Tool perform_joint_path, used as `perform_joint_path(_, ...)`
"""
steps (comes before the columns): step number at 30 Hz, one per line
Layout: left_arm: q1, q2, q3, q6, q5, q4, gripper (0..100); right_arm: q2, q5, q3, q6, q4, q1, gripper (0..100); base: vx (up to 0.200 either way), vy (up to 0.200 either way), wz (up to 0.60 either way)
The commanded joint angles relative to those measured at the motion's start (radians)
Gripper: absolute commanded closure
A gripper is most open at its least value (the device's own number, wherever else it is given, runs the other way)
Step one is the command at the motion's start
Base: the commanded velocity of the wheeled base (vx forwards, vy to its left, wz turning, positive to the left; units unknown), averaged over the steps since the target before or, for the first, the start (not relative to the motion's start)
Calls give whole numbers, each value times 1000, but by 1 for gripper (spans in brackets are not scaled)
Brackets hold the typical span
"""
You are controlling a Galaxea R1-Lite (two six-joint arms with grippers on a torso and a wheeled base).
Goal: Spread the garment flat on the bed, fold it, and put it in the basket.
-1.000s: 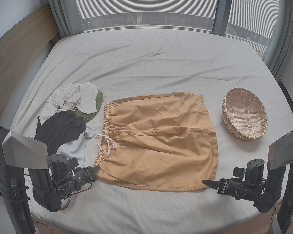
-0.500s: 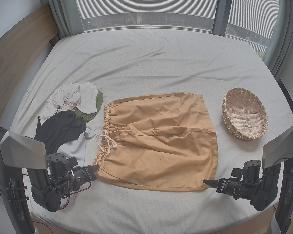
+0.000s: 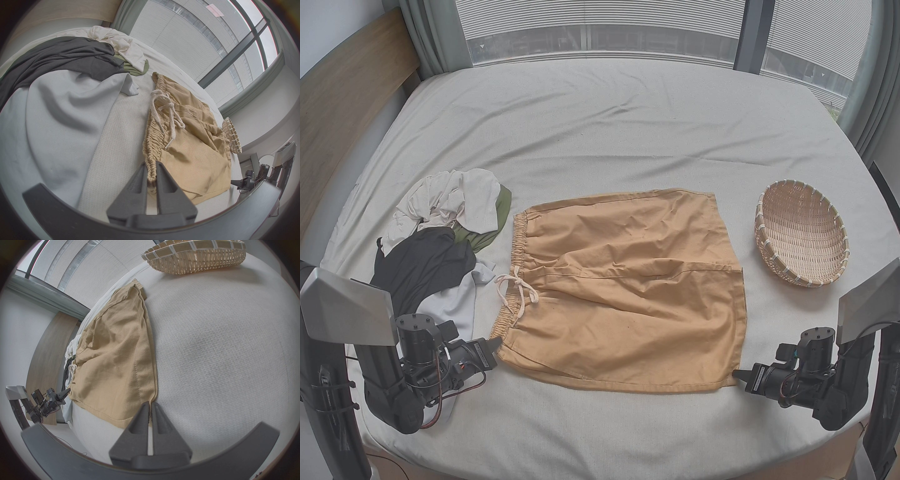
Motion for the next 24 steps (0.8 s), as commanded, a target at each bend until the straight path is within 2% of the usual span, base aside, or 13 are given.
perform_joint_path(1, -3, 0, 9, -2, 0, -1, 100, -55, 1, 43, -3, 2, -2, 100, 0, 0, 0)
perform_joint_path(5, -7, 3, 12, -2, 0, -1, 100, -70, 2, 81, -32, 3, 1, 100, 0, 0, 0)
perform_joint_path(6, -7, 5, 12, -2, 0, -1, 100, -64, 1, 83, -42, 3, 2, 0, 0, 0, 0)
perform_joint_path(20, -6, 3, 10, -1, 0, -1, 100, 25, 2, 18, -51, 2, 13, 0, 0, 0, 0)
perform_joint_path(21, -4, 3, 10, 1, 0, -1, 100, 31, 2, 17, -51, 2, 13, 100, 0, 0, 0)
perform_joint_path(24, -4, 3, 10, 1, 0, -1, 100, 37, 2, 17, -49, 2, 16, 100, 0, 0, 0)
